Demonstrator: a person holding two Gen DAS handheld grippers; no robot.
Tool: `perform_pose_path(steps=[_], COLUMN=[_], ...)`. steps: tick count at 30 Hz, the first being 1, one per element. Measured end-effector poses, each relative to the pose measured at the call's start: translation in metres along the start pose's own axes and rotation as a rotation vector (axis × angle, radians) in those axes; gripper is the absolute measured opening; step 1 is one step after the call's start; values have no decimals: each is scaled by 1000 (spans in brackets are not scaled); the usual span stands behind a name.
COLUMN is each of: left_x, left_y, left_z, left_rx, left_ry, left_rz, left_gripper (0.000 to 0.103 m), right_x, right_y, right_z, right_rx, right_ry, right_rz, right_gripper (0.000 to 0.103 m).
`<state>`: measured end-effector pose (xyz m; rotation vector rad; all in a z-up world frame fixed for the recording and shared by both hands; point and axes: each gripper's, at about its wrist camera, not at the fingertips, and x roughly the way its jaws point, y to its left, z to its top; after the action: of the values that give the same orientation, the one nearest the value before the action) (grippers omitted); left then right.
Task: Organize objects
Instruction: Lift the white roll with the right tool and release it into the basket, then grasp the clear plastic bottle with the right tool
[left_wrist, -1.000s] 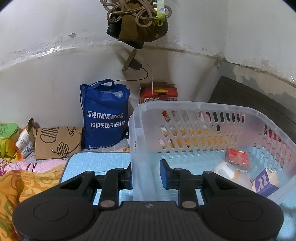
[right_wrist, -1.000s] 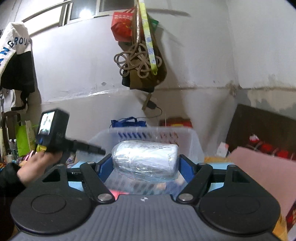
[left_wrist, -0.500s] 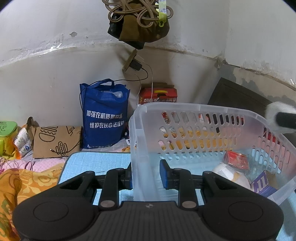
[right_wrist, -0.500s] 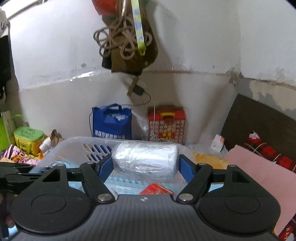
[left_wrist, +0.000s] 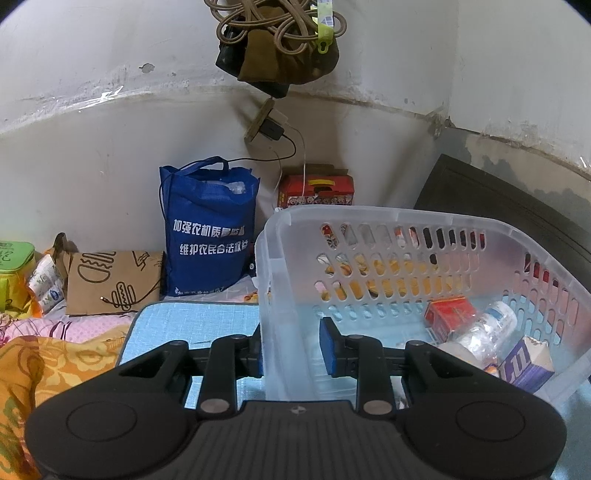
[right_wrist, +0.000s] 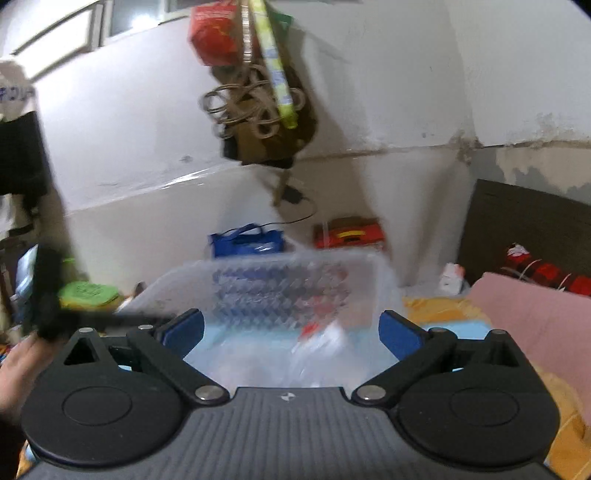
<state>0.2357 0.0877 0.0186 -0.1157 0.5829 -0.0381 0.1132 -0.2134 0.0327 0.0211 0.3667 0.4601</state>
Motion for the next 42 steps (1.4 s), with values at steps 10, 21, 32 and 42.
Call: perform_pose_path(steps=[10,21,32,42], left_x=[-1,-1,-1,-1], left_y=[-1,0,0,1], left_z=[0,-2,-2,-2], left_rx=[2,2,0,-2], left_ry=[-2,-6,-8,-7], left_rz=[9,0,-5,-6], left_gripper=[32,32,33,33], right_x=[14,38,36,-3], right_y=[65,110,107,53], right_z=[-110,-114,-114,-103], right_rx=[90,41,-21,-14], right_ry=[150,176,153,66], right_rz=[21,39,-11,-54], right_gripper=[103,103,86,86])
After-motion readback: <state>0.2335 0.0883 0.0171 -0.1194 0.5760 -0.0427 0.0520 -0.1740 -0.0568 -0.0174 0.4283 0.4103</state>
